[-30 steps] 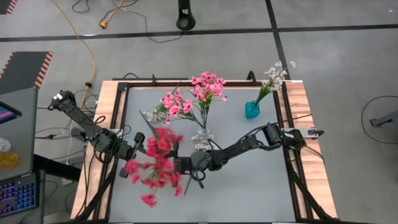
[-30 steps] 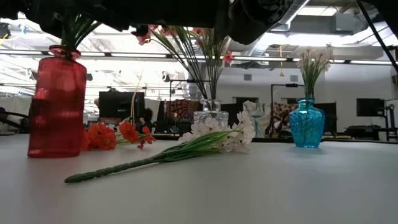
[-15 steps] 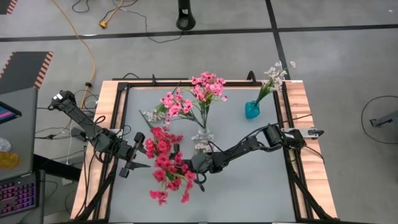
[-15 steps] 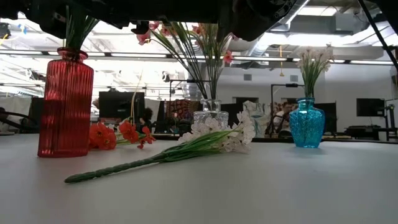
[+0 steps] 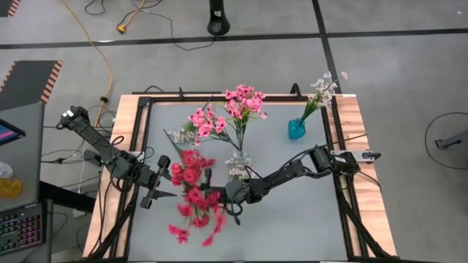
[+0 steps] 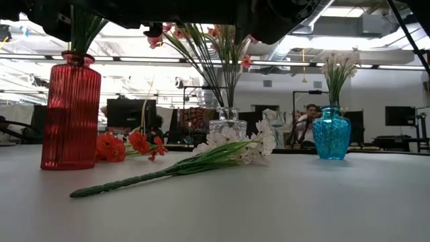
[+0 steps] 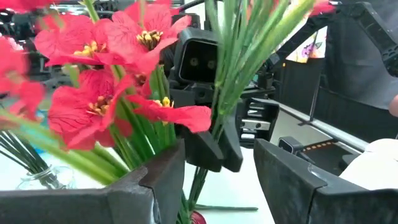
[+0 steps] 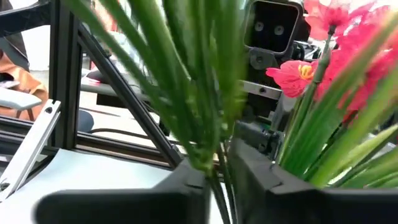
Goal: Sort flowers into vase by color
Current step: Put the bottom red flowers into the red vase
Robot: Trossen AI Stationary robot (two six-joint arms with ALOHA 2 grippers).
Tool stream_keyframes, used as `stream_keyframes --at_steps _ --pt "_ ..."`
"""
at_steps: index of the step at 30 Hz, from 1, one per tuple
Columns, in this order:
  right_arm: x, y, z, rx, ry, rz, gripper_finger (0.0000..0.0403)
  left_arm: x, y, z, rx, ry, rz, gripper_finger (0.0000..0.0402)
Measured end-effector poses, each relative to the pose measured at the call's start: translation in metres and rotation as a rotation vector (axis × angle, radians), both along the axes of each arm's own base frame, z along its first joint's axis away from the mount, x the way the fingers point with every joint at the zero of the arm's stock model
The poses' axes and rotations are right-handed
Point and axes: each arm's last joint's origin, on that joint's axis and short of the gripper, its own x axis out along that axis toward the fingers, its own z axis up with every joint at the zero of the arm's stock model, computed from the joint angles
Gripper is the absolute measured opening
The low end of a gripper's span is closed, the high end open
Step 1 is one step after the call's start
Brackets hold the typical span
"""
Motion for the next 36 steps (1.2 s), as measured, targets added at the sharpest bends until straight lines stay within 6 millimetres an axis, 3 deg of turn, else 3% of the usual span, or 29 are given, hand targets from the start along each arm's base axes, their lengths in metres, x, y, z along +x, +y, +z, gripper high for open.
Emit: stream_keyframes --at_steps 4,11,20,27,36 --pt "0.0 -0.001 -0.001 0.082 0.008 0.005 0.0022 0.0 0.0 0.0 0.0 0.0 0.0 0.018" --pt "0.001 -0.002 -0.008 0.165 0.08 -0.009 0.0035 0.0 0.0 0.0 0.0 0.0 0.0 0.018" --pt "0.001 -0.002 -0.011 0.148 0.117 -0.014 0.0032 0.0 0.0 0.0 0.0 0.0 0.0 0.018" --pt "0.001 -0.002 -0.012 0.154 0.124 -0.014 0.0077 0.0 0.0 0.0 0.0 0.0 0.0 0.018" --pt "0.0 -0.002 -0.01 0.145 0.153 -0.016 0.0175 0.0 0.0 0.0 0.0 0.0 0.0 0.018"
